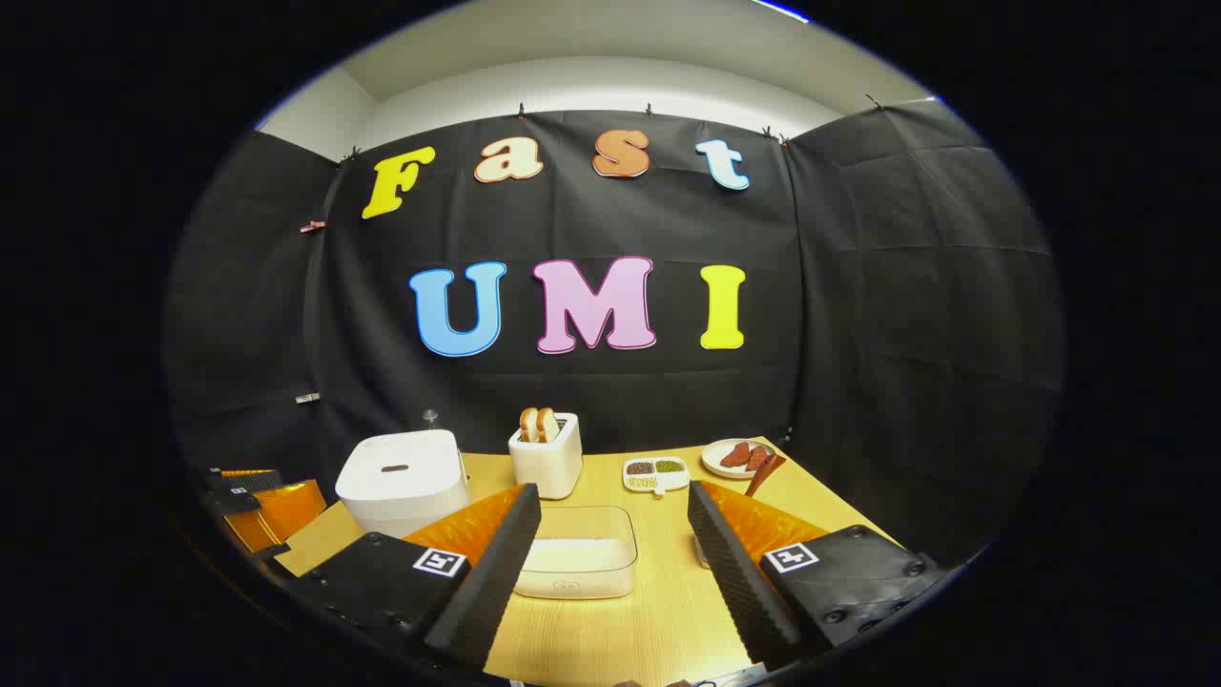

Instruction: Close the left gripper, press the button to open the rice cooker; take a wooden spoon from the chopstick holder with the right hand, scoop a spoonful of rice and pour it into the rice cooker, then put the wooden spoon back into the chopstick holder.

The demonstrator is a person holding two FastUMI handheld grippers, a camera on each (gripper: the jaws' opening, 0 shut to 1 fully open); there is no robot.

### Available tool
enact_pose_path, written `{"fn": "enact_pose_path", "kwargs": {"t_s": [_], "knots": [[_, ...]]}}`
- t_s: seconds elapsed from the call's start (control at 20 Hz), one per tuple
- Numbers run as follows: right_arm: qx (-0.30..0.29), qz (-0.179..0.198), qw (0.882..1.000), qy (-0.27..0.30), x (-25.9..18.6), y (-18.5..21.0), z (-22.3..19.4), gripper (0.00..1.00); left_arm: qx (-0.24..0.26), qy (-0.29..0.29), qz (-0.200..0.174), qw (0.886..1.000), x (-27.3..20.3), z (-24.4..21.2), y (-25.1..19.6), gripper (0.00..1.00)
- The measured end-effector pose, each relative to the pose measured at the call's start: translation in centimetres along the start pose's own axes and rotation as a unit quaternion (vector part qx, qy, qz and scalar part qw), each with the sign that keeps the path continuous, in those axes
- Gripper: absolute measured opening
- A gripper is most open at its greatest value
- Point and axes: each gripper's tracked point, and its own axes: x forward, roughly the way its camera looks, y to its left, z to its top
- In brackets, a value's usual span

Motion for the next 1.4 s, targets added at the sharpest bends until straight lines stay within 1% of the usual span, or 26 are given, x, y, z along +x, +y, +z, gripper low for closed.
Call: {"fn": "enact_pose_path", "kwargs": {"t_s": [0.3,0.65,0.9,1.15,1.4], "knots": [[0.0,0.001,1.0,-0.006,-0.6,0.0,-0.1,0.97,-0.02,0.007,0.002,1.0,-0.2,-0.7,0.2,0.95],[-0.002,-0.009,1.0,0.003,-1.2,-0.8,-0.9,0.97,-0.022,0.016,-0.004,1.0,-0.5,-1.6,-0.1,0.95],[0.005,-0.019,1.0,0.007,-1.4,-1.8,-1.2,0.97,-0.014,0.02,-0.005,1.0,-0.3,-1.7,-0.1,0.95],[0.002,-0.037,0.999,0.006,-1.2,-3.3,-1.5,0.97,-0.017,0.011,-0.007,1.0,1.2,-0.2,0.9,0.95],[0.006,-0.057,0.998,-0.009,-0.7,-4.5,-0.4,0.97,-0.01,-0.003,0.008,1.0,5.2,3.2,3.4,0.95]]}}
